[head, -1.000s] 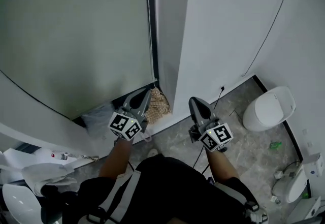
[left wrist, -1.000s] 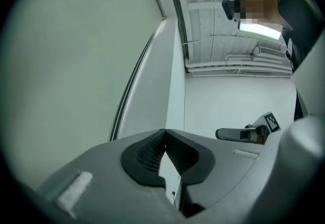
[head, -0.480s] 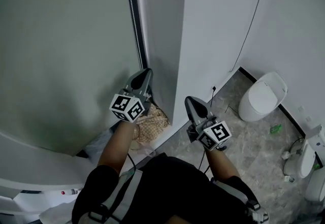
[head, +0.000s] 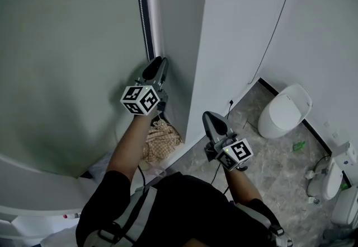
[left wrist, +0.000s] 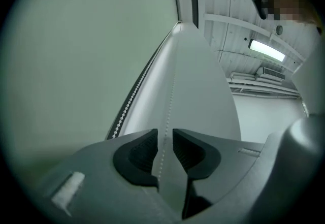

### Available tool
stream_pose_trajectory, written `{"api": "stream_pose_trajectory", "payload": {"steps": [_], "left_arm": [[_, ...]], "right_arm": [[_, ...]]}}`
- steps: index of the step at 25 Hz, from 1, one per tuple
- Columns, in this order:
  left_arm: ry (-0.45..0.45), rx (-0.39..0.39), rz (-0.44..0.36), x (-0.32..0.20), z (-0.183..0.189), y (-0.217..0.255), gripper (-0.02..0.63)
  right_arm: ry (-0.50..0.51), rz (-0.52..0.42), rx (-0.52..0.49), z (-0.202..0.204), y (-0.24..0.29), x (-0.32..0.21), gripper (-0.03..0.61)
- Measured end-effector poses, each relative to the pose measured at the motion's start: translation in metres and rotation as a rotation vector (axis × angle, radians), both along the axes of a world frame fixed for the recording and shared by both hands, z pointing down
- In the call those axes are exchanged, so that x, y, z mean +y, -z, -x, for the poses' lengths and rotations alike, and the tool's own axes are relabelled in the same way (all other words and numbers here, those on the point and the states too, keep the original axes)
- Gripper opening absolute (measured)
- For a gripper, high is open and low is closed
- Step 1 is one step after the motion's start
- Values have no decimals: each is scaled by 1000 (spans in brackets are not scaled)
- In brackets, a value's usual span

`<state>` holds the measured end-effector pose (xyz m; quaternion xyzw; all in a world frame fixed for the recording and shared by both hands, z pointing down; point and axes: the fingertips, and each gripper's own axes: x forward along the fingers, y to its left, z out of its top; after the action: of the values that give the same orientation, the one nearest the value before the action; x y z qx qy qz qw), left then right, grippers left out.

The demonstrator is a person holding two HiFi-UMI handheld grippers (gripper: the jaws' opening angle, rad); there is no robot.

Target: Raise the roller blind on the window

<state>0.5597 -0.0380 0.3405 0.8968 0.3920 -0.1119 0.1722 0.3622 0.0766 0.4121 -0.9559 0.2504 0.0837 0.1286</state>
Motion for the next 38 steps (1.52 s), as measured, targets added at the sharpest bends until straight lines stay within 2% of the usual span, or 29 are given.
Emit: {"api": "stream_pose_trajectory", "payload": {"steps": [7,8,9,10,20,23,26,27,28,34,38], "left_arm": [[-24,31,51,-2,-3,2,106],[-17,34,56,-4,-2,0,94],[-8,37,57,-8,-1,-2,40],[-5,42,54,-10,1,-5,17],[12,68,-27,-22,51,-3,15],[24,78,-12,-42,71,-7,15],[39,81,-4,-56,91,-1,15],[44,77,-5,-61,97,0,15],[48,75,-6,-65,103,0,15],[81,104,-18,-88,121,-3,15],[82,92,-6,-92,132,-3,15]], "right_arm": [[13,48,9,-4,-8,8,2],[14,50,10,-4,-8,9,2],[17,50,10,-5,-10,9,1],[23,47,9,-6,-11,8,2],[172,83,72,-11,16,-32,2],[232,47,119,-16,35,-60,2],[303,85,175,-24,58,-83,2],[329,88,185,-27,69,-92,13],[354,85,189,-32,79,-102,56],[452,100,259,-60,151,-165,87],[473,57,240,-75,181,-183,112]]}}
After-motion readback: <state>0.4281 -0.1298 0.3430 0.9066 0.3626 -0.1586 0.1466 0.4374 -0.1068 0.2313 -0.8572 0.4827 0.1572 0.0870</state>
